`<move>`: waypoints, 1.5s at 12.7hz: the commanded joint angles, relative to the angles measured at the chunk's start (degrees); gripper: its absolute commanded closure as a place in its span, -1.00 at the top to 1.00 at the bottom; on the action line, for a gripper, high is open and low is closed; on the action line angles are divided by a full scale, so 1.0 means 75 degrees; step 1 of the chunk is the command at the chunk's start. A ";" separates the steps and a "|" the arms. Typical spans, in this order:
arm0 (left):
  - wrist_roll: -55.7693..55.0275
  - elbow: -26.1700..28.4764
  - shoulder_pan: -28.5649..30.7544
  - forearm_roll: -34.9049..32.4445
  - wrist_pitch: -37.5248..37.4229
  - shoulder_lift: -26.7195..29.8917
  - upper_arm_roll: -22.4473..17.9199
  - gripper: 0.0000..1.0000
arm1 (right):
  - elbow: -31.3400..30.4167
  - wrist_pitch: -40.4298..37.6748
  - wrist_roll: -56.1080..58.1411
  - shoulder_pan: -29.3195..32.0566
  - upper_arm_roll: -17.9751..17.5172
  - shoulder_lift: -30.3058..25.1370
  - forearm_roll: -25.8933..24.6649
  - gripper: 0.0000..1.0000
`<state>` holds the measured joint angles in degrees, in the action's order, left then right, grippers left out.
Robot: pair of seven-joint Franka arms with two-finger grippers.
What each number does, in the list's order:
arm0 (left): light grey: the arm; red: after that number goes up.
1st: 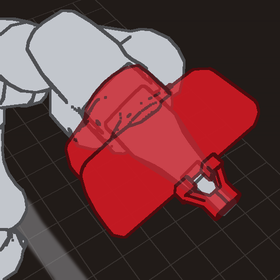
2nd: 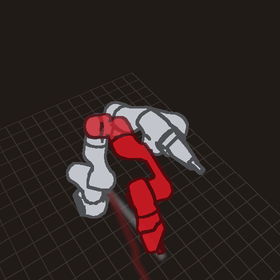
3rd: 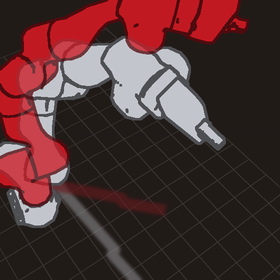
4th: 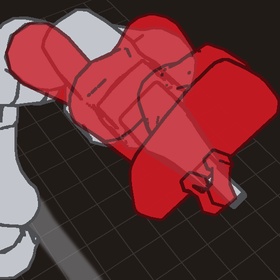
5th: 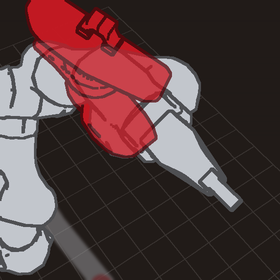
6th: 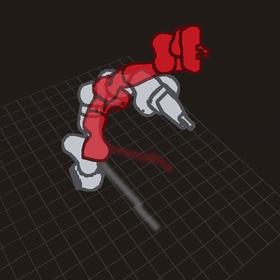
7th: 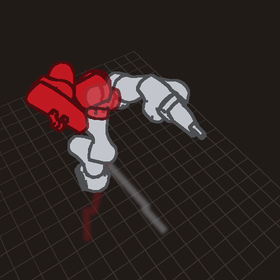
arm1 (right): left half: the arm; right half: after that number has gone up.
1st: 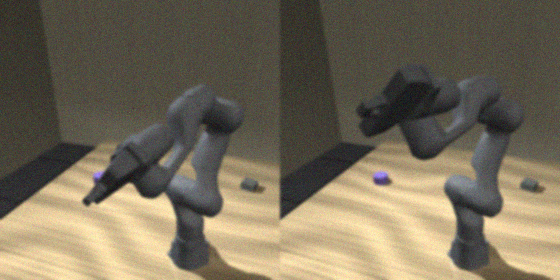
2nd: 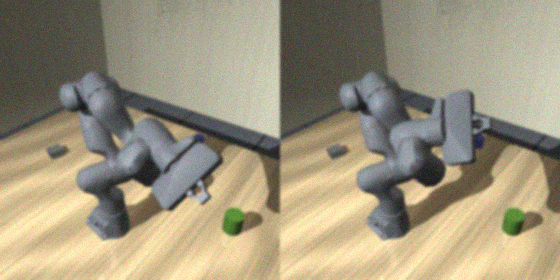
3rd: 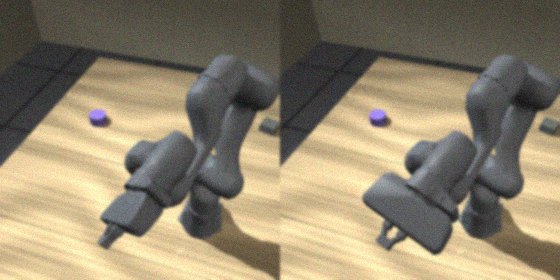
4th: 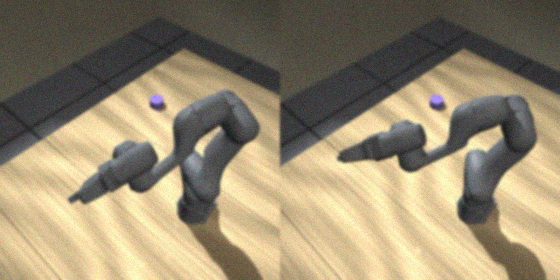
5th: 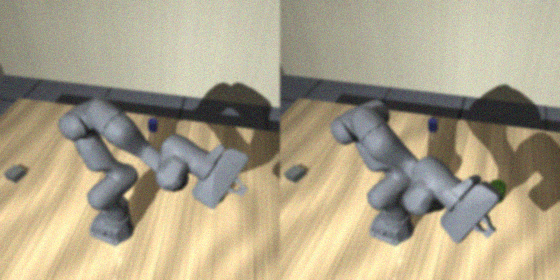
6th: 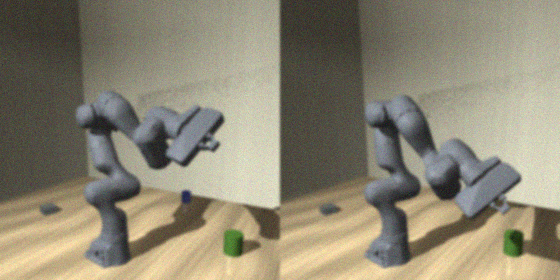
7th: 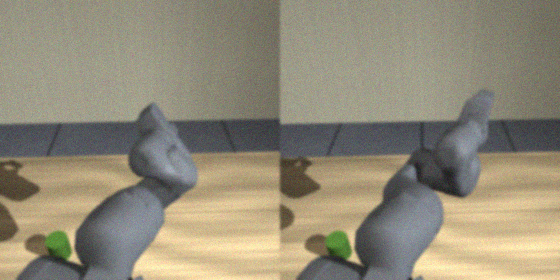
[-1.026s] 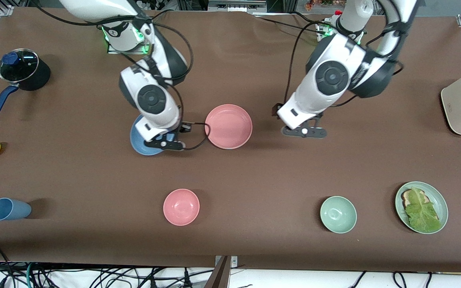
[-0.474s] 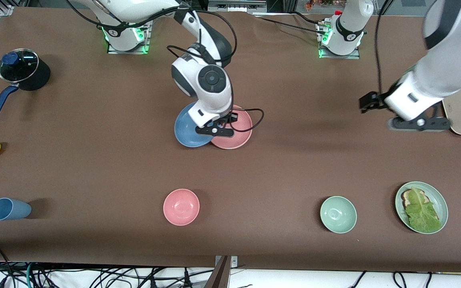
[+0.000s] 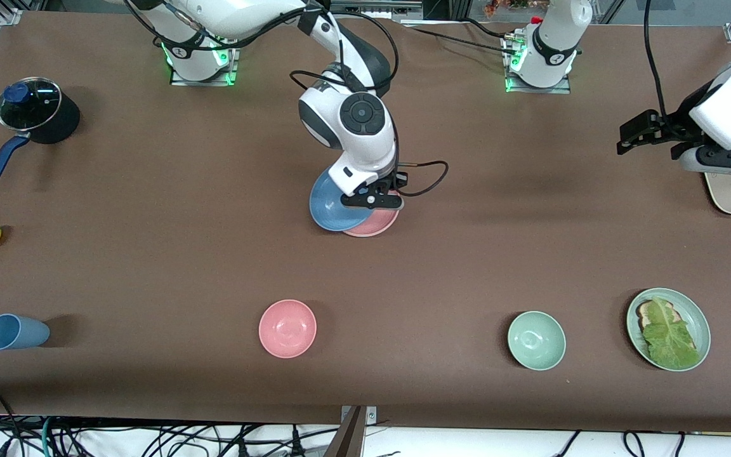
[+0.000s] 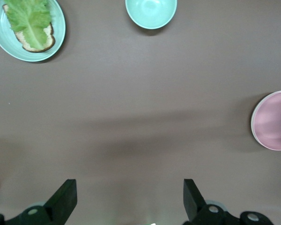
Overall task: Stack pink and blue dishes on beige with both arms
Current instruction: 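Lower the blue plate onto the pink plate while the left gripper withdraws, then open the right gripper and pull it back from the plate stack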
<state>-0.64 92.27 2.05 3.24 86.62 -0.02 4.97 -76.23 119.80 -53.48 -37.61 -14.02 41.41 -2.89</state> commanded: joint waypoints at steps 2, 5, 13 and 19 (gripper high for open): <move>0.0237 0.0600 -0.0343 0.0167 0.0299 0.0424 -0.0335 1.00 | 0.0321 0.0199 -0.0100 -0.0211 0.0030 0.0267 0.0104 -1.00; 0.0296 0.0367 -0.0308 0.0084 0.0181 0.0249 -0.0347 1.00 | 0.0309 0.0199 -0.0123 -0.0304 0.0030 0.0430 0.0093 -1.00; 0.0296 0.0272 -0.0320 -0.0279 0.0181 0.0225 -0.0288 1.00 | 0.0379 0.0176 -0.0076 -0.0365 0.0088 0.0221 0.0011 1.00; 0.0284 0.0284 -0.0320 -0.0279 0.0169 0.0225 -0.0288 1.00 | 0.0344 -0.0795 0.0415 0.0666 0.0065 -0.0516 0.0256 1.00</move>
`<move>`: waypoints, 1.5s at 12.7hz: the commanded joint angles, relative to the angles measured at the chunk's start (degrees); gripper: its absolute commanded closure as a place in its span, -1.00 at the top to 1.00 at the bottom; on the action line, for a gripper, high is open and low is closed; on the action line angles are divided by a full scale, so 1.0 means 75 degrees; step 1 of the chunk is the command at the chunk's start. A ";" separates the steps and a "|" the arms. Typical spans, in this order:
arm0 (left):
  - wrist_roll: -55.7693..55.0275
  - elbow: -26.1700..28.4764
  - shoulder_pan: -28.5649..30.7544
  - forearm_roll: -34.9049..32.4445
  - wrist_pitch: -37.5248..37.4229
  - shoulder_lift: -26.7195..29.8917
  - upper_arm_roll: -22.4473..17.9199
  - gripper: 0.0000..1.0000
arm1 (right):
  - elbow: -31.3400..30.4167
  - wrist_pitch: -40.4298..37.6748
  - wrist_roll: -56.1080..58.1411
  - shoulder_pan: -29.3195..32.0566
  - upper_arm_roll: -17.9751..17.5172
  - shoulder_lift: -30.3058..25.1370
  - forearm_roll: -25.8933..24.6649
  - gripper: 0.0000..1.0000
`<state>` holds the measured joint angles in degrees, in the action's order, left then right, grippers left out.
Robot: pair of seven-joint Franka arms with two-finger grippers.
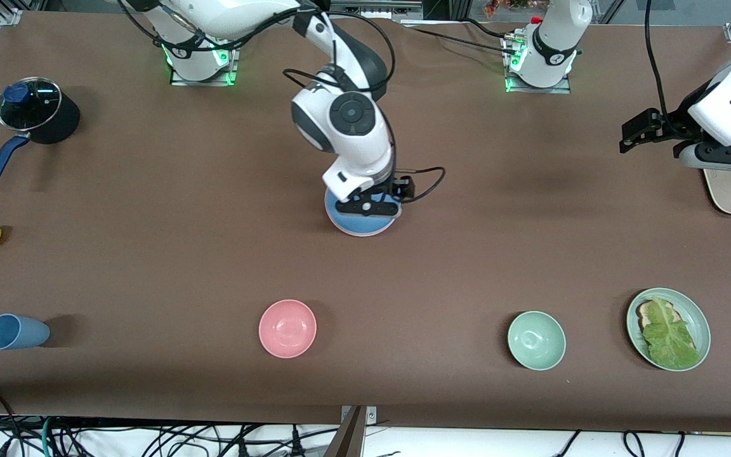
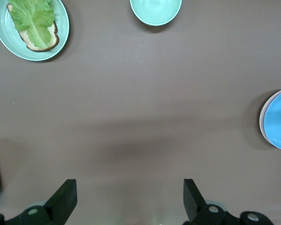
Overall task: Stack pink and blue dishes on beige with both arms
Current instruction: 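Open the right gripper and pull it back from the plate stack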
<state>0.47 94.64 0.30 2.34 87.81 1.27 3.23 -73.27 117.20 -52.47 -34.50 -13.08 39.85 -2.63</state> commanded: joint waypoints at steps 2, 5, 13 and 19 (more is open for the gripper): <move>0.0125 -0.0033 -0.0086 -0.0160 0.0011 0.0053 -0.0056 1.00 | -0.0063 -0.0882 0.0339 0.0555 -0.0049 -0.0438 0.0327 1.00; 0.0125 -0.0033 -0.0086 -0.0148 0.0011 0.0053 -0.0056 1.00 | -0.0086 -0.1329 0.1050 0.0931 -0.0026 -0.0579 0.0432 1.00; 0.0137 -0.0138 -0.0086 -0.0160 -0.0142 -0.0017 -0.0067 1.00 | -0.2544 -0.1599 0.3055 0.2828 0.0196 -0.2627 0.0410 1.00; 0.0113 -0.0173 -0.0086 -0.0160 -0.0142 -0.0029 -0.0067 1.00 | -0.4013 -0.2146 0.4370 0.3838 0.1166 -0.4726 0.0386 1.00</move>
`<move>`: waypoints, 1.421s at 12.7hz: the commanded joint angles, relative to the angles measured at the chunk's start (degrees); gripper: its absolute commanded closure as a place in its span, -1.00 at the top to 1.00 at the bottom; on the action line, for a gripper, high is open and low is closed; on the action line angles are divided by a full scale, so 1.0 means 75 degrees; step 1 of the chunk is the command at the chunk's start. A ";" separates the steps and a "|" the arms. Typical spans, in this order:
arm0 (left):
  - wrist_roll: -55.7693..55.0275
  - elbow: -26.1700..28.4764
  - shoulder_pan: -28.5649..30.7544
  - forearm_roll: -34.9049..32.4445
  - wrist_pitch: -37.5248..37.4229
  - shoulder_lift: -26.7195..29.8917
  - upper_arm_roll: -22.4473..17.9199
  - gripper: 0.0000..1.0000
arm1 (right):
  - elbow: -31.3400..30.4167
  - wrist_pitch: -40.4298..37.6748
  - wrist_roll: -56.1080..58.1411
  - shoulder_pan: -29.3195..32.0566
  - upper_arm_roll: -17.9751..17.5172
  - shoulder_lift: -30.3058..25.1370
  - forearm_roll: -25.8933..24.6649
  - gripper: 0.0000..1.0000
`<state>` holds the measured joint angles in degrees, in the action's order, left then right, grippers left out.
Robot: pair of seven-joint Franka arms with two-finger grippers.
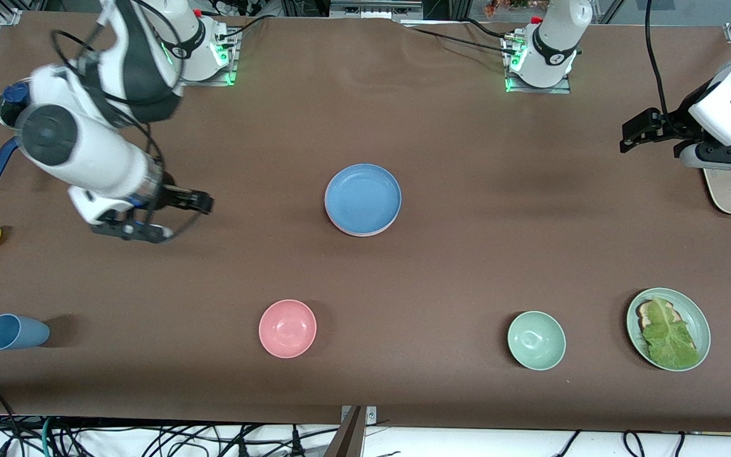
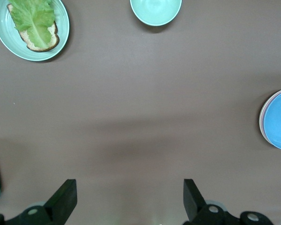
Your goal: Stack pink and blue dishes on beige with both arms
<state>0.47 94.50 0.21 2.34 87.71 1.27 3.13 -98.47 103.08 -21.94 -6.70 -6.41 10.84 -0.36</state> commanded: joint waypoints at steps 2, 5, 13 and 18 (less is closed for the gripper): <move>0.0055 -0.0155 -0.0075 -0.0148 -0.0129 -0.0028 -0.0043 1.00 | -0.0489 -0.0839 0.1336 0.0166 0.0864 -0.1209 0.0083 1.00; 0.0055 -0.0155 -0.0086 -0.0148 -0.0117 -0.0028 -0.0043 1.00 | 0.0223 -0.1939 0.2116 0.0201 0.1371 -0.1327 0.0060 1.00; 0.0055 -0.0155 -0.0086 -0.0148 -0.0128 -0.0017 -0.0043 1.00 | 0.1270 -0.2436 0.2058 0.0401 0.1582 -0.1328 0.0130 1.00; 0.0066 -0.0155 -0.0075 -0.0148 -0.0129 -0.0017 -0.0043 1.00 | 0.1270 -0.2236 0.2058 0.0575 0.1582 -0.1222 0.0153 1.00</move>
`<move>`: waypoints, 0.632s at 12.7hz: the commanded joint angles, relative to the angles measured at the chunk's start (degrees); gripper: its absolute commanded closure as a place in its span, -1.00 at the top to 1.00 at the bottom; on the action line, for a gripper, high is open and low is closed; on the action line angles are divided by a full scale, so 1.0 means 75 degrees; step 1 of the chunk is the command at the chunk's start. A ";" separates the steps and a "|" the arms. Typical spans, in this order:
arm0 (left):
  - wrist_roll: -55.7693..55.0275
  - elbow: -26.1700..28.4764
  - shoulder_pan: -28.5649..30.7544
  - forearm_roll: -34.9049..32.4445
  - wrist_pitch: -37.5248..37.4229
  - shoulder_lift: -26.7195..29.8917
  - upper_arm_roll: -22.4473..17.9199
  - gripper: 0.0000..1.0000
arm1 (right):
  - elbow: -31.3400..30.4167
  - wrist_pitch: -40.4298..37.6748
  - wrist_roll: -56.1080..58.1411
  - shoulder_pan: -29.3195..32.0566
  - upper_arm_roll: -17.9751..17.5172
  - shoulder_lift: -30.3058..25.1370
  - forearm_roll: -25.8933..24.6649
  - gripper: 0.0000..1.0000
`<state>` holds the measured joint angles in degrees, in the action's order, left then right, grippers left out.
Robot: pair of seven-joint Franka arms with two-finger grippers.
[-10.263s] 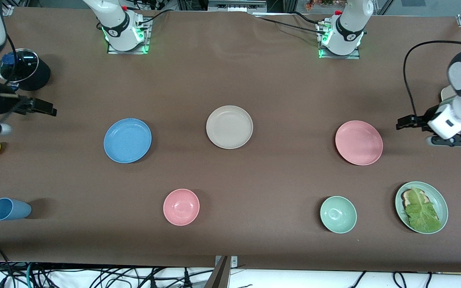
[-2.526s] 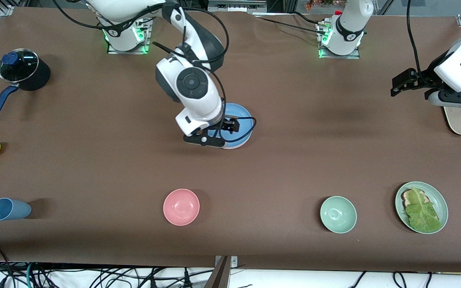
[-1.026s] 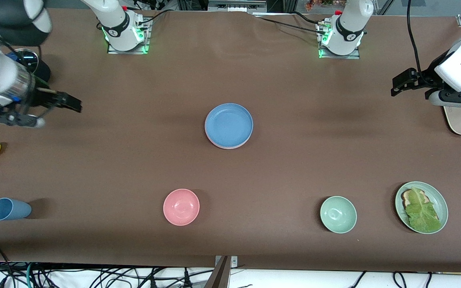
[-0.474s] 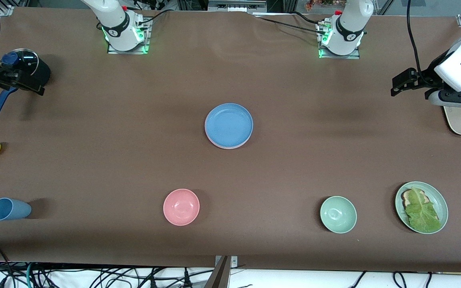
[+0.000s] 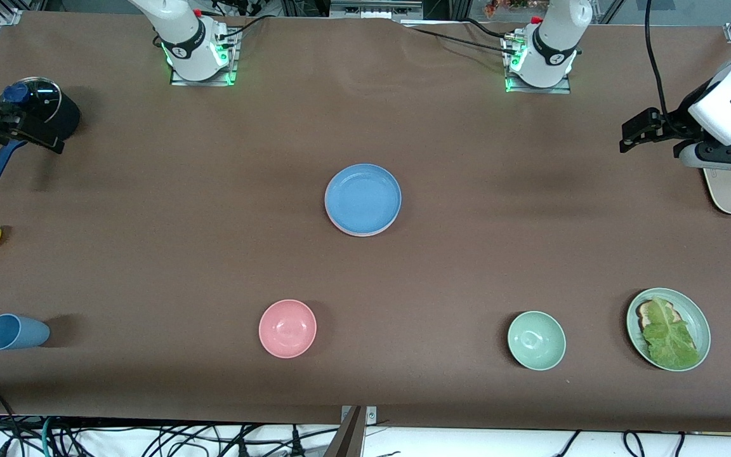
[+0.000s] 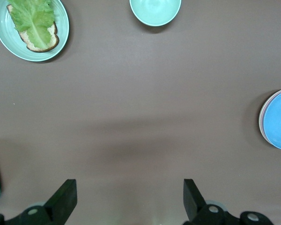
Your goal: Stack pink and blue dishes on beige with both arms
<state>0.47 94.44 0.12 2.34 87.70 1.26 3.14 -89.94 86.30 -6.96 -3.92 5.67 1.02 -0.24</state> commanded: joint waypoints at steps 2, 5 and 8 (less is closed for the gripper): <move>0.0078 -0.0147 -0.0062 -0.0148 -0.0127 -0.0027 -0.0043 1.00 | 0.0144 0.0013 0.0060 0.0207 -0.0029 0.0122 0.0184 1.00; 0.0067 -0.0147 -0.0062 -0.0148 -0.0127 -0.0015 -0.0043 1.00 | 0.0133 0.0072 0.0037 0.0090 -0.0076 0.0145 0.0196 1.00; 0.0067 -0.0147 -0.0062 -0.0148 -0.0116 -0.0027 -0.0055 1.00 | 0.0144 0.0060 0.0025 0.0066 -0.0111 0.0157 0.0149 1.00</move>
<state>0.47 94.44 0.11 2.34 87.70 1.26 3.13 -89.94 86.89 -6.96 -3.45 4.96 1.88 0.29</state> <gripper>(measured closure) 0.000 0.000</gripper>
